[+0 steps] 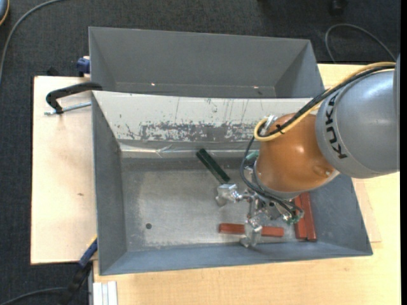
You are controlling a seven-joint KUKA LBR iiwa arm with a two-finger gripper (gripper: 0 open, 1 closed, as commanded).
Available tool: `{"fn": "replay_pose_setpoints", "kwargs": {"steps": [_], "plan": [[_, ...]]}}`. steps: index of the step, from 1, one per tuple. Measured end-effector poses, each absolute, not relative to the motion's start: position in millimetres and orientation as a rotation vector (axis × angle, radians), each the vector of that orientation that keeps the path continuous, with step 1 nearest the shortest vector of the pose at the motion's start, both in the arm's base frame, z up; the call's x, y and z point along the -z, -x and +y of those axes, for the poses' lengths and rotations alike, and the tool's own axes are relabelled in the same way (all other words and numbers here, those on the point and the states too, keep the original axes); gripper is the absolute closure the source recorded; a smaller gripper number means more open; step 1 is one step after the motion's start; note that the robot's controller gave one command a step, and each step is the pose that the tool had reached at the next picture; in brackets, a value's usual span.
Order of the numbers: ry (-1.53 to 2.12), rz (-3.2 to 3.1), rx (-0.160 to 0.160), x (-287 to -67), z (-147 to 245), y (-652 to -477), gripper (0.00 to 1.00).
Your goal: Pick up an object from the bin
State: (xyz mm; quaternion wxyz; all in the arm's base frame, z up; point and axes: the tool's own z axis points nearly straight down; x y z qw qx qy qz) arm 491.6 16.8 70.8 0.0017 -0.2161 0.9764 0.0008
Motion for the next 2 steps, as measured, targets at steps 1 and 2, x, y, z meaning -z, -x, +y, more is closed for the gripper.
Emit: {"fn": "replay_pose_setpoints", "kwargs": {"steps": [1, 2], "plan": [[0.675, 3.067, -0.002, -70.5, 15.6, -491.0, 1.00], [0.536, 3.080, 0.004, -211.5, -14.0, -531.7, 1.00]]}}
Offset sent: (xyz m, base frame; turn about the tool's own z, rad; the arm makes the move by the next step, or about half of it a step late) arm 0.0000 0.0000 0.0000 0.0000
